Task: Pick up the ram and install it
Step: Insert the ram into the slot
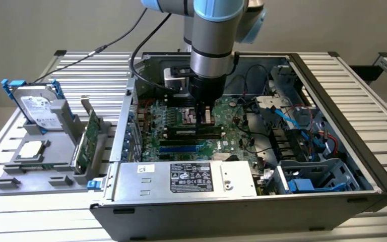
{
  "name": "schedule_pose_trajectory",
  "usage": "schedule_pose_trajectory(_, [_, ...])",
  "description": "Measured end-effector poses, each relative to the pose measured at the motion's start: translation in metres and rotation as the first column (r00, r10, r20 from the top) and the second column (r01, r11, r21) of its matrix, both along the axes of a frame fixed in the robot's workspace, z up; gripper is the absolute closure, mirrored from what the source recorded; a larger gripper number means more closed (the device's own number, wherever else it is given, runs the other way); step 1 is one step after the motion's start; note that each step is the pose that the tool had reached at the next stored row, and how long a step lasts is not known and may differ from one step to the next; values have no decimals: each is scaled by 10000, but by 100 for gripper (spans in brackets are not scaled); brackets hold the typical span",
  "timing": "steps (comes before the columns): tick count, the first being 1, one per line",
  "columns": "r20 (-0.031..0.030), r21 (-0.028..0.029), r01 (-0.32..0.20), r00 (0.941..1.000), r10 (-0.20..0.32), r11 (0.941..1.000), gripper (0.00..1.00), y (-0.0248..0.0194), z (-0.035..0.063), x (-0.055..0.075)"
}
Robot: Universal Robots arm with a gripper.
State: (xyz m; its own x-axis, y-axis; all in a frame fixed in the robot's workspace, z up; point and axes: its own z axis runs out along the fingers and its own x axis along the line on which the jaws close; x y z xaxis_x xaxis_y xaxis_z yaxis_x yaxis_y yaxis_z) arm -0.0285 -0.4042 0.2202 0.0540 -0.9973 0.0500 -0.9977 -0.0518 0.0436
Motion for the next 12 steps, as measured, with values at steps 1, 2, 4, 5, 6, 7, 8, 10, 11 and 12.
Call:
schedule_pose_trajectory(1, [0, -1, 0, 10000, 0, 10000, 86, 0, -4, 0])
schedule_pose_trajectory(2, [-1, -2, 3, 10000, -3, 10000, 86, -1, -6, -1])
schedule_pose_trajectory(4, [-1, -3, 12, 10000, -12, 10000, 86, -1, -12, -4])
schedule_pose_trajectory(5, [-1, -2, 15, 10000, -15, 10000, 86, -1, -14, -4])
schedule_pose_trajectory(6, [-1, -2, 19, 10000, -19, 10000, 86, 0, -17, -4])
schedule_pose_trajectory(7, [-1, -3, 22, 10000, -22, 10000, 86, 0, -18, -5])
schedule_pose_trajectory(8, [0, -2, 25, 10000, -25, 10000, 86, 0, -21, -5])
schedule_pose_trajectory(10, [-1, -3, 28, 10000, -28, 10000, 86, 0, -23, -5])
schedule_pose_trajectory(11, [-1, -3, 29, 10000, -29, 10000, 86, 0, -24, -5])
schedule_pose_trajectory(12, [-2, -3, 31, 10000, -31, 10000, 86, 0, -25, -6])
